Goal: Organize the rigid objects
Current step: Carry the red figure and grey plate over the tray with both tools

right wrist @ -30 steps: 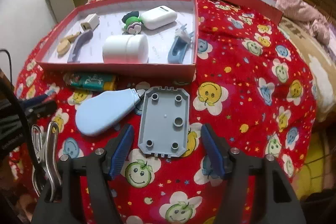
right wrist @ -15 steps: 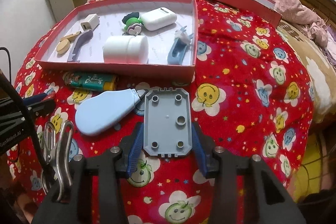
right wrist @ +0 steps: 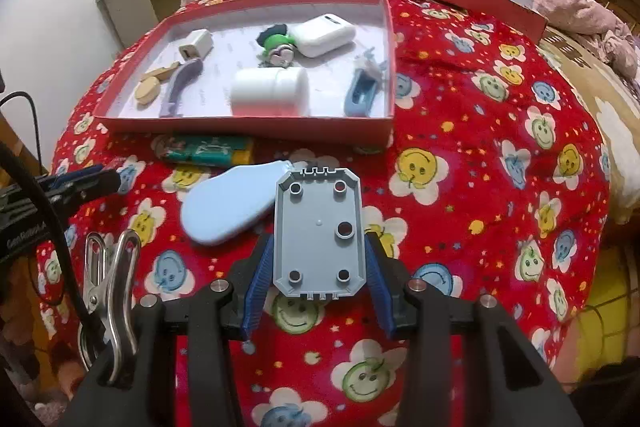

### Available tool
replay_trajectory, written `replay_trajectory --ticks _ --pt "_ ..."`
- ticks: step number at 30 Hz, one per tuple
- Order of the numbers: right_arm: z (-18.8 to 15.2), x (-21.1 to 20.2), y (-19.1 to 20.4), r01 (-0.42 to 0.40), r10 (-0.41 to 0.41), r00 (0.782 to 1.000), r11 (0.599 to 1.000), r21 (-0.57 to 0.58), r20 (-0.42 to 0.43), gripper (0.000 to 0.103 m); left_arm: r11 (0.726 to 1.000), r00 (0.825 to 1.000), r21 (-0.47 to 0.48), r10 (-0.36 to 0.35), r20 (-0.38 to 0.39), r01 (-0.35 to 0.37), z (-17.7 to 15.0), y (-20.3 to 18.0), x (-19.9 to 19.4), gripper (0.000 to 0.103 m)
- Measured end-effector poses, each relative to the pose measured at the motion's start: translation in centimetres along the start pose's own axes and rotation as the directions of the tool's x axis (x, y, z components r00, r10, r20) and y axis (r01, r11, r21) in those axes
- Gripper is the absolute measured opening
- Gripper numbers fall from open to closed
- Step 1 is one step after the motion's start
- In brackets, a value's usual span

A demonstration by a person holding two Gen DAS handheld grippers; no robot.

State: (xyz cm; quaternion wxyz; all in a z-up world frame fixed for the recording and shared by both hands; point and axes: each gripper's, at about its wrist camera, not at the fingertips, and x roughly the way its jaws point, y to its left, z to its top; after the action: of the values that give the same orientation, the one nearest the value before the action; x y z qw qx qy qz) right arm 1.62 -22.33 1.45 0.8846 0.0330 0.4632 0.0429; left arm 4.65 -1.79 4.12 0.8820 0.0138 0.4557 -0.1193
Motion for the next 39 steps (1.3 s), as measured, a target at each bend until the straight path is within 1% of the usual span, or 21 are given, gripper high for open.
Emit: replay_trajectory --ticks 8,13,22,30,39 --pt "0.3 -0.8 0.9 -0.036 0.036 0.999 0.999 -0.019 0.010 0.045 1.000 1.000 -0.029 0.004 0.024 -0.003 1.2 1.2 -0.9 0.022" --pt "0.6 -1.0 1.2 -0.043 0.043 0.999 0.999 -0.033 0.012 0.045 1.000 0.999 -0.024 0.009 0.044 -0.008 2.2 1.2 -1.3 0.022" --pt "2.0 -1.7 1.5 -0.047 0.049 0.998 0.997 -0.060 0.039 0.045 1.000 0.996 -0.020 0.026 0.089 -0.024 5.4 1.1 -1.4 0.022" --pt "4.2 -2.0 2.0 -0.057 0.062 0.996 0.994 -0.088 0.058 0.045 0.999 0.992 -0.016 0.045 0.115 -0.043 8.4 1.0 -0.8 0.022" --pt "7.3 -1.9 3.4 -0.067 0.079 0.993 0.988 -0.138 0.086 0.045 0.999 0.992 -0.018 0.053 0.118 -0.051 11.4 1.2 1.1 0.022"
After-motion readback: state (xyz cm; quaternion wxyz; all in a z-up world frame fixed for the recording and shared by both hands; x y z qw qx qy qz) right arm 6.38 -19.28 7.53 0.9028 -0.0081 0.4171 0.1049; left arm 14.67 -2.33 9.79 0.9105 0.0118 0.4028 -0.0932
